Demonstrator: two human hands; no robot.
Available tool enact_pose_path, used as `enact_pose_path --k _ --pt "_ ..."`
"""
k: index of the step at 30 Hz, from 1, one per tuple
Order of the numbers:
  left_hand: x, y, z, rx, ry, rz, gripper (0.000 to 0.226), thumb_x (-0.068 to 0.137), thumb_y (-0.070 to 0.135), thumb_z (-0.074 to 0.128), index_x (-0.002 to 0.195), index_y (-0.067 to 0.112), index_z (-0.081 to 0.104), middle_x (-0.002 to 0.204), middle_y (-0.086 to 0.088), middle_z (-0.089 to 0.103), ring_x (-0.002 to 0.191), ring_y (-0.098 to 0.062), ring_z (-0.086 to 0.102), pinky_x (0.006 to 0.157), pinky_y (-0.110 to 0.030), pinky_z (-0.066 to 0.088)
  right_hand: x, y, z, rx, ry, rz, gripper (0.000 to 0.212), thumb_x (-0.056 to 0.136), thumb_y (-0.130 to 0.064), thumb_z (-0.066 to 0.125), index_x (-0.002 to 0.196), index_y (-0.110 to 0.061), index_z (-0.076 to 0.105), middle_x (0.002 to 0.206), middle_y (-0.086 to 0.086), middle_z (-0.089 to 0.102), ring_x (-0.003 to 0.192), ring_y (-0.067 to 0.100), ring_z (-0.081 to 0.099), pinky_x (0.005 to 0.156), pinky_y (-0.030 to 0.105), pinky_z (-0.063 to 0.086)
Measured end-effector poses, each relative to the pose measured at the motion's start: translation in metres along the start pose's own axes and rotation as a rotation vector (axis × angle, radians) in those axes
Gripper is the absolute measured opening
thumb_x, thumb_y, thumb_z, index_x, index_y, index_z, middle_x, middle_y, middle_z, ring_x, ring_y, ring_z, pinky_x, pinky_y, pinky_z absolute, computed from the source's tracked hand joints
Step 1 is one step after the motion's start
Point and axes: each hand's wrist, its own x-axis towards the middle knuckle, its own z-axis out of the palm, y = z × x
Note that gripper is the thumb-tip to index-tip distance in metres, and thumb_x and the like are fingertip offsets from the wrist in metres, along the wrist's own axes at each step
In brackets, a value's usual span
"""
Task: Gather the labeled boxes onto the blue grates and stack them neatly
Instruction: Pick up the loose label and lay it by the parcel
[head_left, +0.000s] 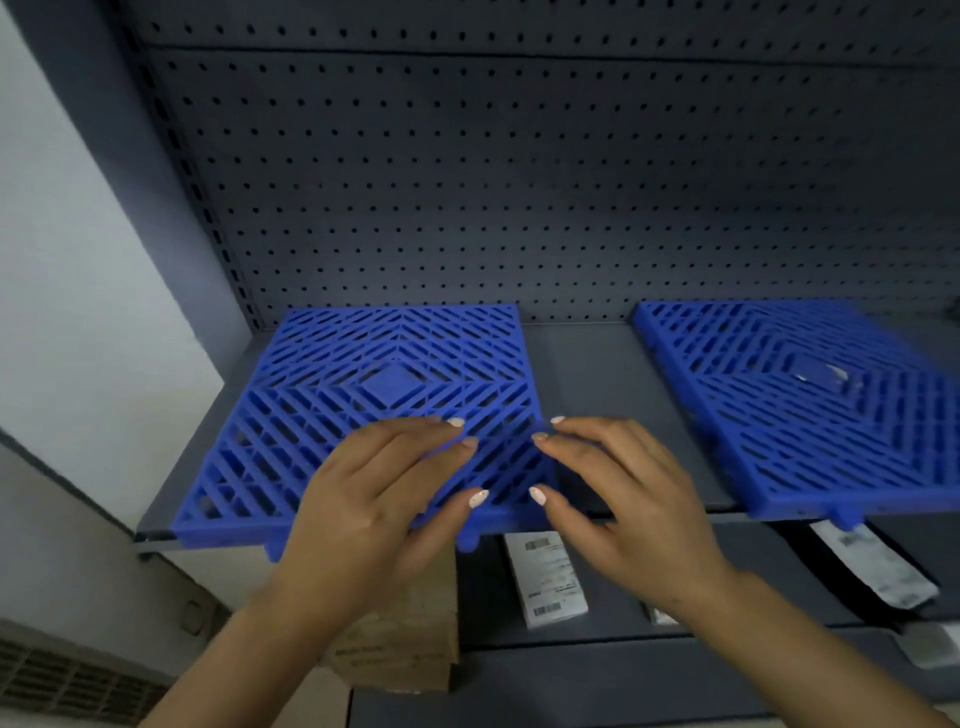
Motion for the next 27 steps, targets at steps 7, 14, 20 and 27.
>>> enact_pose_path --k 7,14,20,27 --pt "0.073 0.08 0.054 -0.148 0.018 0.111 0.032 0.088 0.034 0.064 0.11 0.011 0.07 0.118 -0.001 0.066 0.109 -0.016 0.061 0.091 -0.036 0.049 -0.029 0.068 -0.076 -0.131 0.07 0.052 0.027 0.09 -0.031 0.059 0.106 -0.011 0.069 0.111 0.007 0.063 0.098 0.023 0.06 0.08 0.036 0.048" --pt "0.142 0.181 0.132 -0.212 -0.021 0.132 0.035 0.089 0.038 0.062 0.113 0.015 0.069 0.119 0.003 0.065 0.108 -0.014 0.06 0.097 -0.027 0.044 -0.095 0.165 -0.169 -0.223 0.095 0.125 0.022 0.088 -0.025 0.061 0.099 -0.009 0.07 0.108 0.008 0.065 0.097 0.026 0.062 0.079 0.039 0.049" --pt "0.186 0.266 0.201 -0.266 -0.037 0.19 0.033 0.089 0.038 0.061 0.111 0.015 0.07 0.118 0.004 0.066 0.107 -0.013 0.06 0.095 -0.03 0.045 -0.149 0.252 -0.246 -0.283 0.076 0.18 0.019 0.089 -0.023 0.06 0.097 -0.007 0.068 0.099 0.002 0.066 0.093 0.023 0.06 0.081 0.037 0.048" --pt "0.225 0.341 0.273 -0.233 -0.247 0.152 0.037 0.09 0.045 0.052 0.116 0.023 0.067 0.119 0.009 0.065 0.109 -0.009 0.058 0.096 -0.028 0.042 -0.203 0.341 -0.299 -0.336 -0.016 0.274 0.027 0.088 -0.029 0.055 0.106 -0.012 0.066 0.102 -0.001 0.064 0.095 0.022 0.06 0.079 0.038 0.05"
